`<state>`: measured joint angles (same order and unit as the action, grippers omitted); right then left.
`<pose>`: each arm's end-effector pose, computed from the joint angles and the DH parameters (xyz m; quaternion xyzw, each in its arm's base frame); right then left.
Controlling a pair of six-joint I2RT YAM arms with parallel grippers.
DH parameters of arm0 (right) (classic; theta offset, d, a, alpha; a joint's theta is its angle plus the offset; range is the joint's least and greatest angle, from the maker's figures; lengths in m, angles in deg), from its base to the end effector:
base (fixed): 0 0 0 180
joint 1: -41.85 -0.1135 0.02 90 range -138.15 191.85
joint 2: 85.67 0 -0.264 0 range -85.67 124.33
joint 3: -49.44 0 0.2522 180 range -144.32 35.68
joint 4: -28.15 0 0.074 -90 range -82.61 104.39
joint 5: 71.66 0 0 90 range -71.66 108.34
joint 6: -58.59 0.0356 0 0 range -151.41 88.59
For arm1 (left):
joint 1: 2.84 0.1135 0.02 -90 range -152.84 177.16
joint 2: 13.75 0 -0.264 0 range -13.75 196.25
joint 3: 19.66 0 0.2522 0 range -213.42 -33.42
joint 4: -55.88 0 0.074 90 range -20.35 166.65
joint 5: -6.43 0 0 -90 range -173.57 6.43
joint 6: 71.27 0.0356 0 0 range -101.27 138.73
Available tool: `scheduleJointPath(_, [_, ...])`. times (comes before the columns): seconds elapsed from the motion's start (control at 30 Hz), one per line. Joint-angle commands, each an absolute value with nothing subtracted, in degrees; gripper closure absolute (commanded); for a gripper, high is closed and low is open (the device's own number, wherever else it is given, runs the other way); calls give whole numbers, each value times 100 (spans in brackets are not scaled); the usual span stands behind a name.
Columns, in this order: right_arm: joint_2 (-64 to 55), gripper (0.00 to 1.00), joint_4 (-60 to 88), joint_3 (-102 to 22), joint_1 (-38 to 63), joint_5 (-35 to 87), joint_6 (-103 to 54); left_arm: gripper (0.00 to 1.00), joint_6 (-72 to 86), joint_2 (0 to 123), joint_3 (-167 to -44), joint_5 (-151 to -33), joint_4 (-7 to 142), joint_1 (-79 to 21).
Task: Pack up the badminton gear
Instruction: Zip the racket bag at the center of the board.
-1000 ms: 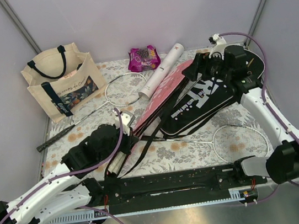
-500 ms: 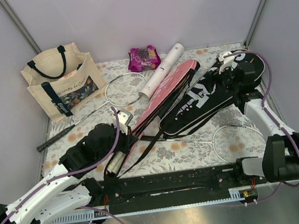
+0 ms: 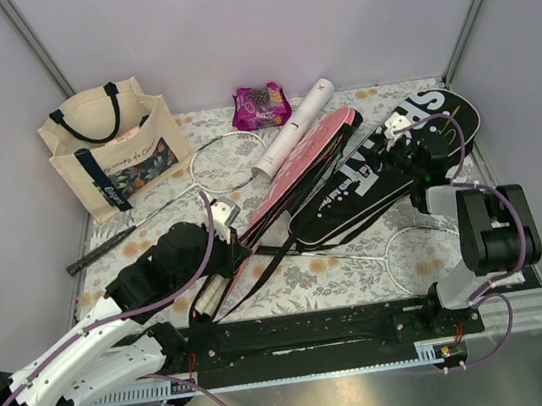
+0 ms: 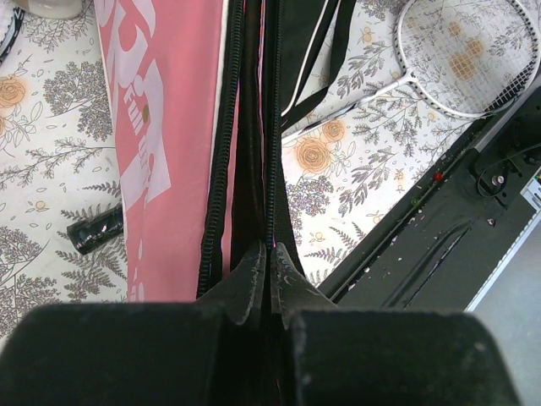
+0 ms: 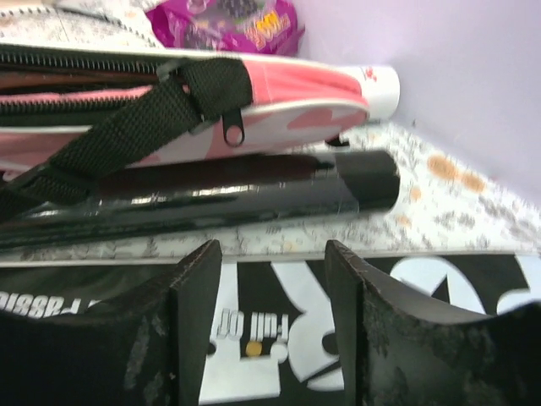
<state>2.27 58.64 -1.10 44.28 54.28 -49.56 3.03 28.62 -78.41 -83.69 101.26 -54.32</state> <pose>0.3135 0.0076 0.2118 -0.3000 0.6773 0.1145 0.6620 0.1013 -0.1274 0.3094 0.2652 0.8198 -0.2815 0.4223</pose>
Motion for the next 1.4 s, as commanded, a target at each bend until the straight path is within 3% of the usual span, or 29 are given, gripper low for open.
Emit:
scheduleJointPath(0.0, [915, 42, 8652, -71, 4448, 5911, -4584, 100, 159, 2773, -8220, -8603, 9663, -5390])
scheduleJointPath(1.37, [917, 43, 7741, -440, 3895, 5605, -6436, 100, 142, 2905, -8290, -8743, 9628, -5382])
